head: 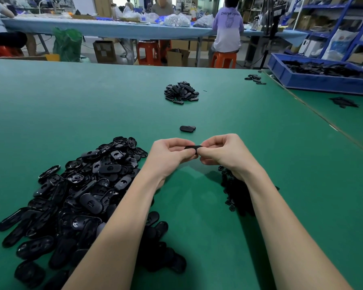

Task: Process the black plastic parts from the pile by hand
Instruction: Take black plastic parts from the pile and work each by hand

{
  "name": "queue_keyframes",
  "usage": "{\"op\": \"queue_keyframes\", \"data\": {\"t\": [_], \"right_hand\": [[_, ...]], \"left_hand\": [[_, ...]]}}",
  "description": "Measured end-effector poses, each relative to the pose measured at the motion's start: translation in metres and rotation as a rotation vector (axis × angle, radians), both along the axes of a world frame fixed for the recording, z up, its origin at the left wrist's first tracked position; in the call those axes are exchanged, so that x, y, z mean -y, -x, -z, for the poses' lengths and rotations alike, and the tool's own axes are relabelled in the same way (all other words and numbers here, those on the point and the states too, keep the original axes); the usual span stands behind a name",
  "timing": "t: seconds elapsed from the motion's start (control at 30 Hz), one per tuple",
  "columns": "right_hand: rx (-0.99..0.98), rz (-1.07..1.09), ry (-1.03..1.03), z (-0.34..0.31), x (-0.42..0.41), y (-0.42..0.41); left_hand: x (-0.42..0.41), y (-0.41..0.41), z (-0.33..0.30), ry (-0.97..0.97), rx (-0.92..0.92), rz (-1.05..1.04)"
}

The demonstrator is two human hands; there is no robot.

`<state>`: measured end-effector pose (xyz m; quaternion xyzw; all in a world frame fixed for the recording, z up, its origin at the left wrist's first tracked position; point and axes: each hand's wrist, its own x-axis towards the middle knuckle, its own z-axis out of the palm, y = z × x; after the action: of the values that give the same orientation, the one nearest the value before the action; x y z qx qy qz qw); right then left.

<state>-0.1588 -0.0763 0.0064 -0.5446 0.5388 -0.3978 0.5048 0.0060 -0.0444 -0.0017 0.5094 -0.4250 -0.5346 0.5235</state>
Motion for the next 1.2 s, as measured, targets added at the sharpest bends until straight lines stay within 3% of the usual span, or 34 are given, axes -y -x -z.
{"op": "queue_keyframes", "data": {"t": [0.33, 0.8, 0.9, 1.1, 1.2], "right_hand": [[-0.013, 0.042, 0.032, 0.005, -0.001, -0.005], [0.036, 0.008, 0.047, 0.009, -0.002, -0.004], [0.062, 0.025, 0.068, 0.006, 0.0, -0.002], [-0.246, 0.087, 0.391, 0.007, 0.002, -0.007], [-0.265, 0.048, 0.401, 0.005, 0.002, -0.008]], "left_hand": [[0.002, 0.004, 0.003, 0.008, 0.119, -0.07], [0.005, 0.006, 0.011, -0.002, 0.132, -0.109], [0.006, 0.007, 0.008, 0.005, -0.011, -0.095], [0.007, 0.008, 0.007, 0.014, -0.214, -0.093], [0.008, 0.007, 0.007, 0.016, -0.252, -0.11]]}}
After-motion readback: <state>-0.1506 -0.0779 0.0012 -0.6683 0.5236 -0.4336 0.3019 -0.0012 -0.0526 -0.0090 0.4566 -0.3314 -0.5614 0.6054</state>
